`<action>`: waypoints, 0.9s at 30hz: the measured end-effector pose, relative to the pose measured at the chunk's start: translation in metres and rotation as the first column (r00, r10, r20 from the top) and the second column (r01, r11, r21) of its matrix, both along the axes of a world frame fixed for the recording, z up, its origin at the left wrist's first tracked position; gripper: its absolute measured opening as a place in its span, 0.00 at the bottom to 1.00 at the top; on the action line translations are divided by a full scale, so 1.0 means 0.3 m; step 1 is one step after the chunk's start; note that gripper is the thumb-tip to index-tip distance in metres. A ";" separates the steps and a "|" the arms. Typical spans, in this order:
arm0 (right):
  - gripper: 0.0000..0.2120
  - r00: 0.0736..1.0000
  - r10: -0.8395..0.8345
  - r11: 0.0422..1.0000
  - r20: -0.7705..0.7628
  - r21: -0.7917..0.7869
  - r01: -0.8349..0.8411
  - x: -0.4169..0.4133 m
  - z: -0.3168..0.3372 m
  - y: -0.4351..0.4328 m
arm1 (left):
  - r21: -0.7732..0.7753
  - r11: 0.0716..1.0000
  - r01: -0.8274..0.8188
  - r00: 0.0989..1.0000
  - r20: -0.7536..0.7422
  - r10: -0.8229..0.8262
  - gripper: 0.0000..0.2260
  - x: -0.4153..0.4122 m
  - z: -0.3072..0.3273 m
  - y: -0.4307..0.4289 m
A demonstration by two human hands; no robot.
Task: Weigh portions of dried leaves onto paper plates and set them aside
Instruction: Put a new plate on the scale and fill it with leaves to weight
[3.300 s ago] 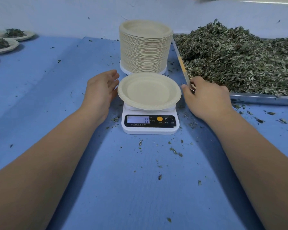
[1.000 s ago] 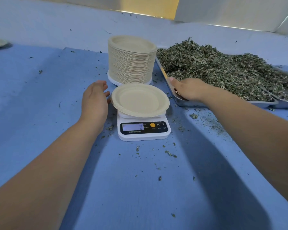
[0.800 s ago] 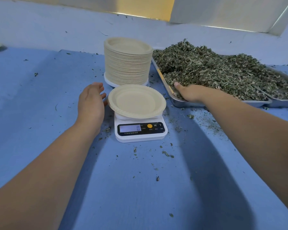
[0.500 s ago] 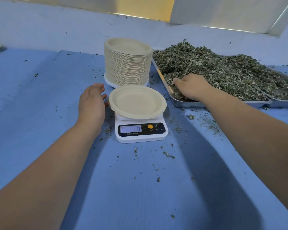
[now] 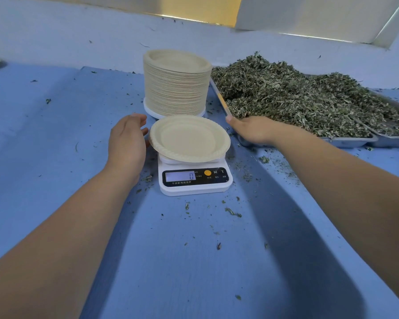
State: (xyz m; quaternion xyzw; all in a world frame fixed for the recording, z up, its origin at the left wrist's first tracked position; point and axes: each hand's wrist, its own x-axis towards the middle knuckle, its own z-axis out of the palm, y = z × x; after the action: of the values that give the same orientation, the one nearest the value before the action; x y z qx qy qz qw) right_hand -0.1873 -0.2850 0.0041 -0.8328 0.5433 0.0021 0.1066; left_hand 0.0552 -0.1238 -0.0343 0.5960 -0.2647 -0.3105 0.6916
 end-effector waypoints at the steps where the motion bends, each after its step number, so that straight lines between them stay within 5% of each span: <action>1: 0.37 1.000 0.008 1.000 0.013 -0.025 -0.008 0.008 -0.001 0.005 | 0.001 1.000 0.000 1.000 -0.002 0.000 0.09 0.000 0.000 -0.001; 6: 0.29 0.994 0.005 0.946 0.107 -0.322 0.030 0.000 -0.028 0.032 | -0.002 1.000 -0.002 1.000 0.019 0.002 0.10 -0.001 0.000 -0.001; 17: 0.27 0.892 -0.142 0.943 0.430 -0.215 0.253 -0.043 0.051 -0.060 | -0.024 1.000 -0.005 1.000 0.017 0.005 0.11 0.004 -0.007 -0.003; 22: 0.28 0.908 -0.180 0.948 0.378 -0.179 0.262 -0.066 0.019 -0.068 | -0.016 1.000 -0.005 1.000 0.015 0.005 0.11 0.002 -0.007 -0.005; 27: 0.28 0.820 -0.200 0.915 0.537 -0.198 0.353 -0.062 0.064 -0.072 | 0.002 1.000 -0.002 1.000 0.017 0.002 0.11 0.000 -0.002 -0.006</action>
State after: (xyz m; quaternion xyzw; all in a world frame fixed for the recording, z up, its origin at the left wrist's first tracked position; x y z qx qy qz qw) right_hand -0.2060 -0.3067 0.0232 -0.7215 0.6066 -0.3110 0.1217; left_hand 0.0551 -0.1257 -0.0349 0.5994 -0.2696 -0.3050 0.6892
